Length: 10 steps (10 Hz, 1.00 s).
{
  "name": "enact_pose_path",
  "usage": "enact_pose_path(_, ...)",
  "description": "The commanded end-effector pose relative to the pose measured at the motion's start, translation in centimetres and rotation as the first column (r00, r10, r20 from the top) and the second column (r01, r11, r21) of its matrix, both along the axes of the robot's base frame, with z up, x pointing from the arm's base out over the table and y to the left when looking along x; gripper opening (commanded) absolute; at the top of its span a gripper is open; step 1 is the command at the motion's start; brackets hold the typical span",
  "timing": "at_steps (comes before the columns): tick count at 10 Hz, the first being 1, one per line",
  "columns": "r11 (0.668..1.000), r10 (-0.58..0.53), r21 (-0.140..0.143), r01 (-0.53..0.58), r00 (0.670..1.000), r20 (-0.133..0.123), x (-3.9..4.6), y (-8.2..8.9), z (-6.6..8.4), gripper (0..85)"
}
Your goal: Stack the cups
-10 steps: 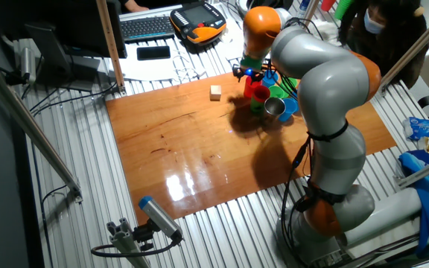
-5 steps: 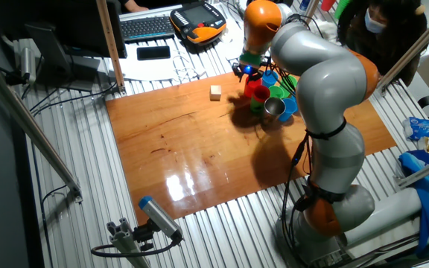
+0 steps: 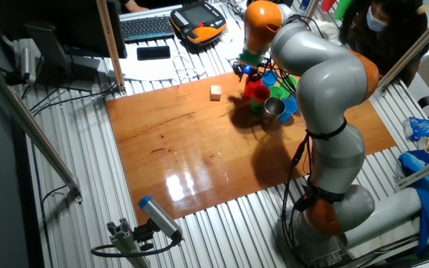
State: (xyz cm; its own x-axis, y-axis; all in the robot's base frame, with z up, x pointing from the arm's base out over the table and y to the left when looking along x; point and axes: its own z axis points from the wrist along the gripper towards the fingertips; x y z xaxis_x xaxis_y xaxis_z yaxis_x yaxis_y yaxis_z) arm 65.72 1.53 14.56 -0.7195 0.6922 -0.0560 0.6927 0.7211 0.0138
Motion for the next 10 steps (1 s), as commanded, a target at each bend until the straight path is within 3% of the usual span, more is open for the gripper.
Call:
enact_pose_path(1, 1.000, 0.011, 0.002, -0.011, 1.000, -0.001, 0.00, 0.0, 0.0, 51.0)
enact_pose_path(3, 0.999, 0.040, -0.005, -0.040, 0.999, 0.001, 1.59, -1.5, -0.3, 51.0)
enact_pose_path(5, 0.999, 0.047, -0.015, -0.046, 0.999, 0.016, 2.55, -2.5, -0.7, 51.0)
enact_pose_path(8, 0.999, 0.050, -0.023, -0.049, 0.998, 0.045, 3.32, -3.1, -2.2, 51.0)
enact_pose_path(10, 0.999, 0.054, -0.009, -0.053, 0.997, 0.055, 3.61, -3.4, -3.1, 51.0)
